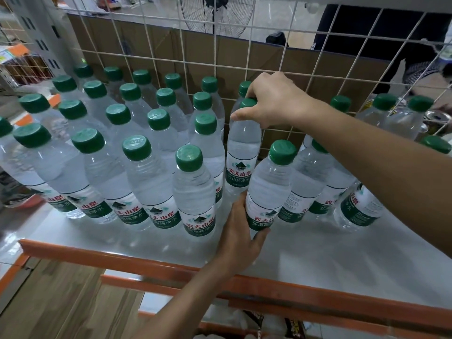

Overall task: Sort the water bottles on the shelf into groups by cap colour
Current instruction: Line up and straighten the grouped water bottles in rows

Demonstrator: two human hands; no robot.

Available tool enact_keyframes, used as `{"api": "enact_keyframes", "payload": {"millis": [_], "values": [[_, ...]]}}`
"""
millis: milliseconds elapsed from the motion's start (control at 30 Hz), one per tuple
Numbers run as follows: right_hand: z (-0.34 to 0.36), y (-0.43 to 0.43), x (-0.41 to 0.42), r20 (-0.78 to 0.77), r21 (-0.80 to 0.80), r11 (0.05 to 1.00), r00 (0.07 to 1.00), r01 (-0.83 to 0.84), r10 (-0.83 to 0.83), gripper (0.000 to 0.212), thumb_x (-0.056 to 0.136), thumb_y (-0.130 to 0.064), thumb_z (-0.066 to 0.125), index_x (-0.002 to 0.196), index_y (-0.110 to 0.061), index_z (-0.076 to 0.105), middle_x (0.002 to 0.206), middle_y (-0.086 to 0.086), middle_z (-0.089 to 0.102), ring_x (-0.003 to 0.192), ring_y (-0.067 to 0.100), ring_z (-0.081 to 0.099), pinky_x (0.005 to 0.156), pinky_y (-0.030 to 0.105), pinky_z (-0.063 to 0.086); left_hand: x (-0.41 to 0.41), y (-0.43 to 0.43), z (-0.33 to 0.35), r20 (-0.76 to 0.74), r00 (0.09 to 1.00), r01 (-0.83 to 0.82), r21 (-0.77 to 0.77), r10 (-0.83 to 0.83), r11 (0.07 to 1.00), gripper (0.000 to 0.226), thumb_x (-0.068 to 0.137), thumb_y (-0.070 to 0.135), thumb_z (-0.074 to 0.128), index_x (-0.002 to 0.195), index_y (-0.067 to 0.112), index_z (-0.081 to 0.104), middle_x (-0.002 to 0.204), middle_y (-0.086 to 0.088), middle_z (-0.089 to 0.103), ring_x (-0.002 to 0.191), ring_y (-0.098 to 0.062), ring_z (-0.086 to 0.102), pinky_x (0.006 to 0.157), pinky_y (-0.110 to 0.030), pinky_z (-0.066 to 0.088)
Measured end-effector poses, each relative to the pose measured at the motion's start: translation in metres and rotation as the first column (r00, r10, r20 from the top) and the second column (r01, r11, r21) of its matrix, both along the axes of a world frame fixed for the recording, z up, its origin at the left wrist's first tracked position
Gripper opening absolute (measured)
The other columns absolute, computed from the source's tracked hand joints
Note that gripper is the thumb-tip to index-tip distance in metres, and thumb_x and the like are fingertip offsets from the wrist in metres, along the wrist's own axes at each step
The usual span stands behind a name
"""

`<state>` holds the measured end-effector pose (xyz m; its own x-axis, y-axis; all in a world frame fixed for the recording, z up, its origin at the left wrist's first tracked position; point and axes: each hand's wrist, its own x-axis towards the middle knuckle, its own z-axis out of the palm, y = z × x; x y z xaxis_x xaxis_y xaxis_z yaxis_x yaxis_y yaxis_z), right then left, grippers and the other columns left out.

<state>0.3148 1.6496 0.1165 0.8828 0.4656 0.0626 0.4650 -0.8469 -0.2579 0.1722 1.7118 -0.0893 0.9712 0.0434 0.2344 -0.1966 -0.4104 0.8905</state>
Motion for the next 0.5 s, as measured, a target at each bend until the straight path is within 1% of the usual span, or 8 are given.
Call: {"api": "enact_keyframes", "payload": {"millis": [67,100,167,233,300,367,433,500], "values": [[0.005,-0.006,-0.006,0.012,-0.039,0.999,1.0,0.009,-0.009,0.053,0.083,-0.056,0.057,0.103,-0.008,0.059,0.09,0.008,0.064,0.079,0.02,0.064,0.065,0.031,0.048,-0.003,0.001,0.0,-0.006,1.0,-0.005,0.02,0.006,1.0,0.076,0.081,0.02,0.068,0.139,0.031,0.021,0.141,0.007,0.04,0.13,-0.001,0.037,0.107,-0.017,0.033],[0.009,-0.011,-0.011,0.052,-0.021,1.0,0.998,0.018,-0.017,0.055,0.085,-0.058,0.052,0.108,-0.008,0.059,0.097,0.009,0.064,0.085,0.023,0.062,0.069,0.034,0.047,-0.003,0.002,-0.002,-0.009,1.0,-0.018,0.024,0.018,1.0,0.075,0.081,0.021,0.066,0.141,0.025,0.022,0.142,0.004,0.039,0.131,-0.004,0.037,0.109,-0.023,0.034],[0.02,-0.024,-0.027,0.064,0.118,0.993,0.998,-0.023,0.015,0.054,0.086,-0.06,0.047,0.113,-0.015,0.057,0.099,0.004,0.064,0.083,0.016,0.06,0.07,0.031,0.048,-0.003,0.004,-0.005,-0.025,0.998,-0.065,0.025,0.066,0.998,0.077,0.079,0.021,0.063,0.143,0.015,0.021,0.143,0.001,0.038,0.133,-0.009,0.036,0.11,-0.035,0.034],[0.031,-0.033,-0.052,-0.135,0.148,0.978,0.977,-0.144,0.165,0.058,0.076,-0.065,0.048,0.117,-0.025,0.055,0.1,-0.005,0.064,0.078,0.003,0.059,0.072,0.025,0.051,-0.003,0.006,-0.004,-0.042,0.993,-0.112,0.012,0.112,0.994,0.079,0.08,0.017,0.063,0.145,0.015,0.018,0.145,0.001,0.035,0.135,-0.011,0.034,0.111,-0.04,0.033],[0.027,-0.034,-0.071,-0.245,-0.017,0.961,0.933,-0.276,0.263,0.059,0.069,-0.062,0.06,0.119,-0.032,0.054,0.098,-0.015,0.059,0.08,-0.004,0.057,0.073,0.018,0.047,-0.005,0.004,-0.001,-0.035,0.987,-0.155,0.018,0.155,0.988,0.082,0.082,0.013,0.062,0.147,0.014,0.012,0.15,0.0,0.029,0.139,-0.012,0.027,0.113,-0.043,0.029],[0.012,-0.031,-0.074,-0.126,-0.089,0.946,0.945,-0.313,0.301,0.042,0.072,-0.048,0.072,0.108,-0.029,0.06,0.086,-0.015,0.056,0.081,0.006,0.058,0.071,0.021,0.045,-0.01,0.0,0.002,0.002,0.977,-0.213,0.059,0.213,0.975,0.083,0.085,0.013,0.059,0.149,0.011,0.007,0.154,-0.002,0.022,0.143,-0.013,0.019,0.115,-0.044,0.024],[0.003,-0.028,-0.07,-0.023,-0.031,0.956,0.957,-0.29,0.29,0.035,0.074,-0.041,0.074,0.102,-0.024,0.063,0.082,-0.01,0.058,0.082,0.012,0.056,0.074,0.027,0.045,-0.018,-0.005,0.006,-0.019,0.968,-0.25,0.066,0.252,0.966,0.083,0.086,0.01,0.057,0.15,0.011,0.004,0.157,-0.001,0.012,0.145,-0.01,0.008,0.118,-0.039,0.017],[0.0,-0.028,-0.066,0.001,0.01,0.965,0.965,-0.264,0.264,0.035,0.075,-0.04,0.074,0.102,-0.021,0.064,0.084,-0.007,0.059,0.082,0.013,0.055,0.073,0.026,0.043,-0.029,-0.01,0.009,-0.08,0.963,-0.252,0.08,0.258,0.964,0.086,0.087,0.009,0.056,0.149,0.011,-0.002,0.157,0.003,0.0,0.143,-0.004,-0.004,0.119,-0.028,0.005]]}}
